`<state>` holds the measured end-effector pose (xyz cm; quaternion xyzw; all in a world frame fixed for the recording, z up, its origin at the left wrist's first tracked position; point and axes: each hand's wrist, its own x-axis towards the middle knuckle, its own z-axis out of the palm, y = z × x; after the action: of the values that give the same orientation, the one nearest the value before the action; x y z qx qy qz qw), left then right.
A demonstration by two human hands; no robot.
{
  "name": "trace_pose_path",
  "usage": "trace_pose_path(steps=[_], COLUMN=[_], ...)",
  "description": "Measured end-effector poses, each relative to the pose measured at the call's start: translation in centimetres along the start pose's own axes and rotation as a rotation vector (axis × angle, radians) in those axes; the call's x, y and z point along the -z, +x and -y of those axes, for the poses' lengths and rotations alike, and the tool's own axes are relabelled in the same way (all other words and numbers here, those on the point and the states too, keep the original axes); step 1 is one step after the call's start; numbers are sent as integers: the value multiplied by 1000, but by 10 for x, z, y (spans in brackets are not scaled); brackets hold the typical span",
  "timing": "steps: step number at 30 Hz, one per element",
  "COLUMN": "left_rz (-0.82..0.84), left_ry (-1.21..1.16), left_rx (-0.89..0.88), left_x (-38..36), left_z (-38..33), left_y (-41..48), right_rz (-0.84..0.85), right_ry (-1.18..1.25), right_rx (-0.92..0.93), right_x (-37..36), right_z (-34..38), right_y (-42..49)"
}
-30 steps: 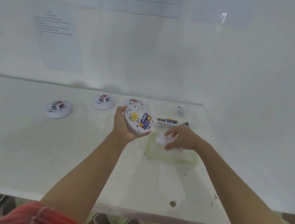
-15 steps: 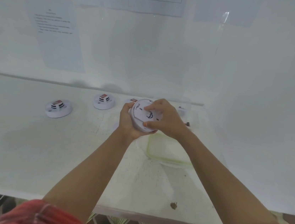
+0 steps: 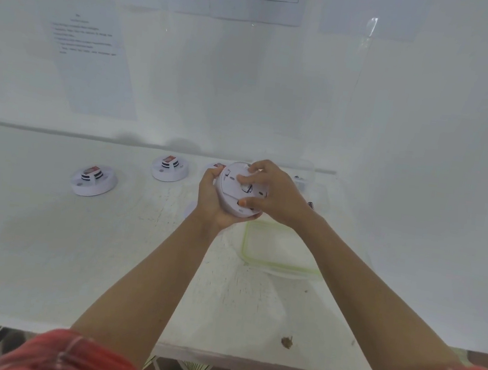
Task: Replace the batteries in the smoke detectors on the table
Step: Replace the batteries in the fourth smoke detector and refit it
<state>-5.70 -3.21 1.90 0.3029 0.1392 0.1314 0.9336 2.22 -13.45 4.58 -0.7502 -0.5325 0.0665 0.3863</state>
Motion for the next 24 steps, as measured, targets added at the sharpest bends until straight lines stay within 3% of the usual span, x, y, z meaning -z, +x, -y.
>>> trace_pose_path(steps=[14,24], left_rz=[4,-27], left_ry=[14,29], left_rx=[-11,-30], left_x=[2,2], left_z=[2,5], left_y=[1,5], right_rz=[53,-78], right_ry=[-74,-113], right_rx=[39,28], right_x=[-7,-10], right_z=[-7,-8], right_y=[-3,-9])
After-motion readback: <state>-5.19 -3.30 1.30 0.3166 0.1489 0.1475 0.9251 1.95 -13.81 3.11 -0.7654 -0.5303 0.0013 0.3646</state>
